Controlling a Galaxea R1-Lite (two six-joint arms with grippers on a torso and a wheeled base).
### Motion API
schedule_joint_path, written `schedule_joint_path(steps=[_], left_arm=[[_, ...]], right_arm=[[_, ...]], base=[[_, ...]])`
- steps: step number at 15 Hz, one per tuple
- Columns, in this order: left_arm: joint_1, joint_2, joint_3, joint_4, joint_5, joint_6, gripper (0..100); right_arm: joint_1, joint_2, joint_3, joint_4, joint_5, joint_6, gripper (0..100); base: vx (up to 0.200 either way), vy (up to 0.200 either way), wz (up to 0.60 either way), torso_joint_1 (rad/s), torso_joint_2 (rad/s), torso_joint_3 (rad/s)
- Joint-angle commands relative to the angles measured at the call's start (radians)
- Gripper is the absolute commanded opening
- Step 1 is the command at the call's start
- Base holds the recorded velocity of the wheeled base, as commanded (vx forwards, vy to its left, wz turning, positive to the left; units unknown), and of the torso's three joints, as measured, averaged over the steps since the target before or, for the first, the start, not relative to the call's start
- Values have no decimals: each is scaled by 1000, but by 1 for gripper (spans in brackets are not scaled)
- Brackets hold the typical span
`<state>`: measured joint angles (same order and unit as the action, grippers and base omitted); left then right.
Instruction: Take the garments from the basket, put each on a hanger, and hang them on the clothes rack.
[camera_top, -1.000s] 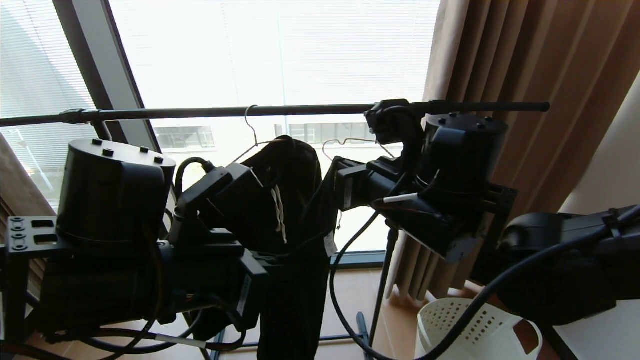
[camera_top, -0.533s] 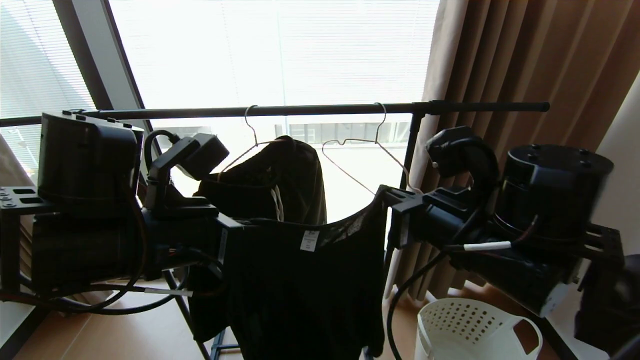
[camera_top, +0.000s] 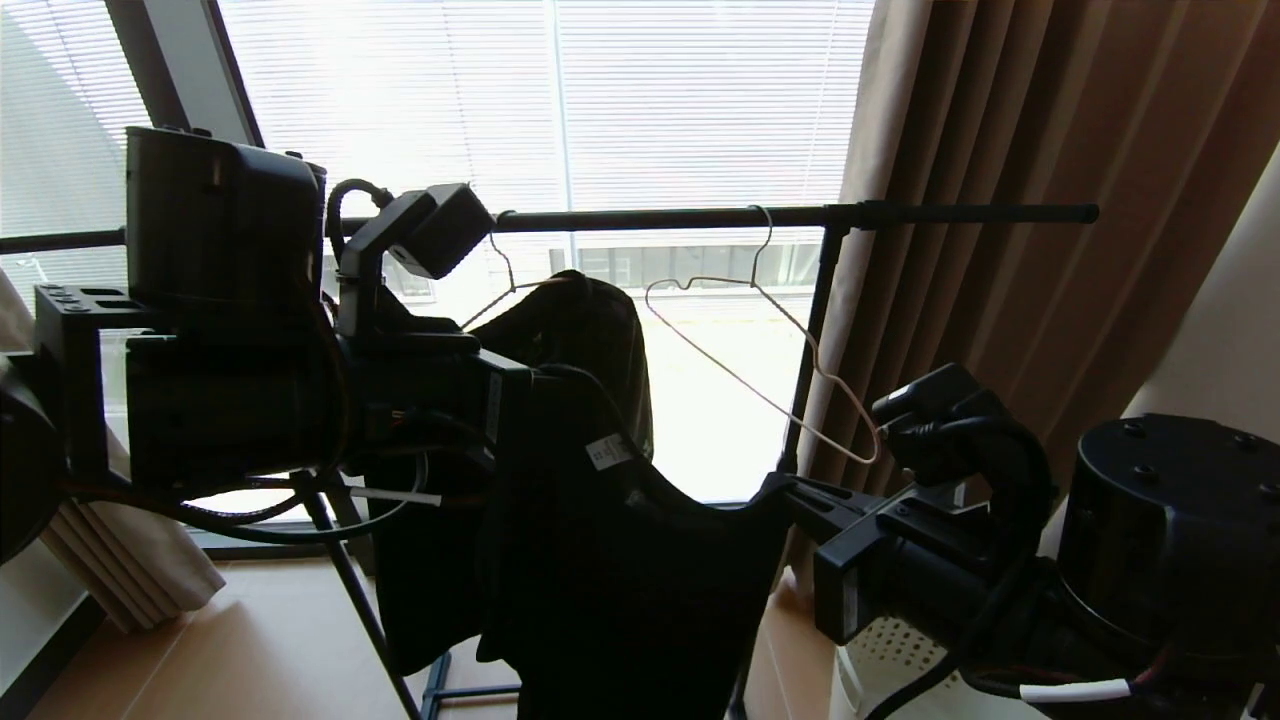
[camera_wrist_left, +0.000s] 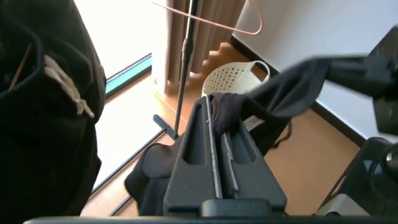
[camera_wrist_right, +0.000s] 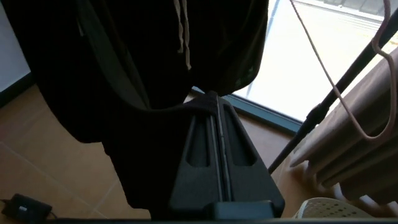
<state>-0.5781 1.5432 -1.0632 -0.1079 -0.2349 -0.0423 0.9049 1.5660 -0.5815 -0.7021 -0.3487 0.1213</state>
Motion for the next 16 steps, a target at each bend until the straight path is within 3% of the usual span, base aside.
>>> schedule_joint_path(steps=[1,7,8,13,16], left_arm=[[-17,12,-23,-1,0,-1,0],[-39,8,-43,0,2,-1,0],[-45,8,-44,0,2,1,0],[-48,6,-63,4,3,1,0],[-48,-2,-69,4,2,1,0]], right_arm=[[8,5,19,0,4,1,0],[11,8,54,-2,8,3,0],[11,8,57,-2,8,3,100],[12,26,132,-37,30,-9,100],[14,28,186,-45,68,-60,100]], base=[[0,0,0,0,0,0],[0,0,0,0,0,0],[0,0,0,0,0,0],[0,0,0,0,0,0],[0,0,0,0,0,0]])
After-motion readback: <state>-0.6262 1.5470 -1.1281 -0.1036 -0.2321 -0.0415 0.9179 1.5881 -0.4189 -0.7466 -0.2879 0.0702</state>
